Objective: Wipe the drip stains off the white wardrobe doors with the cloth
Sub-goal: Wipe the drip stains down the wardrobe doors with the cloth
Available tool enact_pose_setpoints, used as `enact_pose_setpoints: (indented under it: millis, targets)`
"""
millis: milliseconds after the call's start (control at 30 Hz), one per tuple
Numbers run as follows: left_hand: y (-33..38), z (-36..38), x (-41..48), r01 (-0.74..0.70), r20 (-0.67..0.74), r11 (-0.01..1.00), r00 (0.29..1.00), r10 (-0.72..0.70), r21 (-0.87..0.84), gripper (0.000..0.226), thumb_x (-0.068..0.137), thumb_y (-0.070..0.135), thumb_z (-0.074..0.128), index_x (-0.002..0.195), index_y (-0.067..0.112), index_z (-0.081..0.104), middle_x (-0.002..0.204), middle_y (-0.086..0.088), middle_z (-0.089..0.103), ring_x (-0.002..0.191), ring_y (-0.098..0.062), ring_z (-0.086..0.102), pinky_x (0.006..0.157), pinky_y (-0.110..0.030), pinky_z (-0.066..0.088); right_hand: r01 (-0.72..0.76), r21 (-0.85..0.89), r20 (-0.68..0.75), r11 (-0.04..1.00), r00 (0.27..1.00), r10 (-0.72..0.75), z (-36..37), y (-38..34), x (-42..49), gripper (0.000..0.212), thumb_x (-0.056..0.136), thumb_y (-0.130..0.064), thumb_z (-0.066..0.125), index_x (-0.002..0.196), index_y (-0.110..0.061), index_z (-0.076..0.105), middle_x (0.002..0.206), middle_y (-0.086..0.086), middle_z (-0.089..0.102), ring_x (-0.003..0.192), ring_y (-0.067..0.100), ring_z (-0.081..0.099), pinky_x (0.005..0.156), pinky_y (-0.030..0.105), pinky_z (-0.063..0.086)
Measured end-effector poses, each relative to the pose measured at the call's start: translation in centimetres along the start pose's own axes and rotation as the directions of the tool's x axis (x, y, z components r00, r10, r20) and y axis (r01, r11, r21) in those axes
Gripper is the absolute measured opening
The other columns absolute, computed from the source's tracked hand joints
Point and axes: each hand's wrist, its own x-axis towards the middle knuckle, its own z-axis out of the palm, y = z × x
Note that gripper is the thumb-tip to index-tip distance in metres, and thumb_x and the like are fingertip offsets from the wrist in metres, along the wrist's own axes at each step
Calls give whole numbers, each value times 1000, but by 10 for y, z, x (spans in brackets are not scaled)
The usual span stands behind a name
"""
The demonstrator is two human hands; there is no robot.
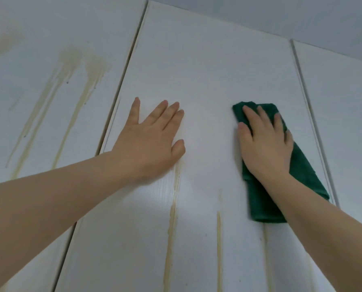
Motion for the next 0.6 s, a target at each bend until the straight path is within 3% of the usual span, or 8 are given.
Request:
enact_pose_setpoints:
  millis: [133, 200, 300, 367, 400, 467, 533, 600]
  targets:
    - [-12, 0, 0, -41, -81, 998, 996, 38, -38, 72, 79, 42, -11, 149, 23, -11, 157, 9, -14, 142, -6, -16, 112, -41, -17, 513, -3, 118, 858, 852, -510, 5, -29, -26, 58, 89, -51, 11, 143, -43, 30, 153, -15, 23, 144, 18, 8, 113, 36, -1]
    - [-21, 2, -4, -44, -115, 999, 993, 42, -14, 79, 73, 42, -15, 150, 23, -8, 157, 9, -9, 143, -6, -14, 113, -38, -16, 554, 3, 158, 833, 822, -547, -2, -20, -5, 60, 86, -53, 9, 142, -44, 29, 153, -16, 22, 145, 15, 7, 113, 35, 0]
    - [-26, 5, -11, -32, -134, 999, 991, 29, -19, 77, 77, 43, -14, 150, 22, -4, 158, 8, -5, 143, -7, -11, 114, -36, -14, 374, 10, 102, 927, 922, -373, -1, -22, 17, 45, 97, -46, 22, 142, -44, 28, 154, -17, 18, 145, 12, 3, 114, 35, -1]
    - [-25, 7, -16, -37, -136, 999, 990, 33, -26, 75, 79, 45, -12, 150, 22, -2, 158, 7, -4, 144, -7, -10, 114, -36, -12, 346, 39, 91, 937, 933, -348, 3, -32, 0, 43, 98, -44, 26, 140, -44, 33, 154, -16, 20, 145, 14, 4, 115, 37, -1]
    - [-25, 9, -18, -40, -139, 999, 990, 36, -26, 75, 80, 46, -12, 150, 22, -1, 158, 7, -3, 144, -8, -9, 115, -35, -11, 442, 67, 70, 895, 892, -446, 6, -35, -17, 43, 96, -46, 26, 137, -43, 38, 152, -14, 25, 145, 17, 8, 115, 39, 1]
    - [-27, 11, -19, -50, -154, 998, 987, 45, -26, 74, 82, 46, -10, 151, 21, 1, 158, 5, 0, 145, -10, -6, 115, -35, -8, 692, 103, 63, 715, 713, -699, 8, -29, -44, 38, 92, -45, 32, 127, -38, 48, 145, -10, 41, 141, 22, 23, 113, 42, 11]
    - [-27, 12, -20, -57, -166, 998, 985, 52, -24, 74, 83, 46, -9, 151, 20, 4, 158, 4, 3, 145, -12, -4, 115, -35, -7, 801, 83, 82, 592, 587, -805, 8, -18, -41, 32, 91, -41, 37, 119, -35, 51, 139, -8, 49, 136, 24, 31, 109, 39, 16]
    - [-28, 13, -19, -61, -164, 998, 985, 57, -17, 74, 83, 46, -9, 151, 20, 3, 158, 4, 2, 145, -13, -4, 115, -35, -7, 713, 101, 79, 694, 689, -720, 5, -19, -16, 35, 90, -43, 35, 118, -33, 55, 140, -11, 47, 138, 21, 28, 108, 34, 13]
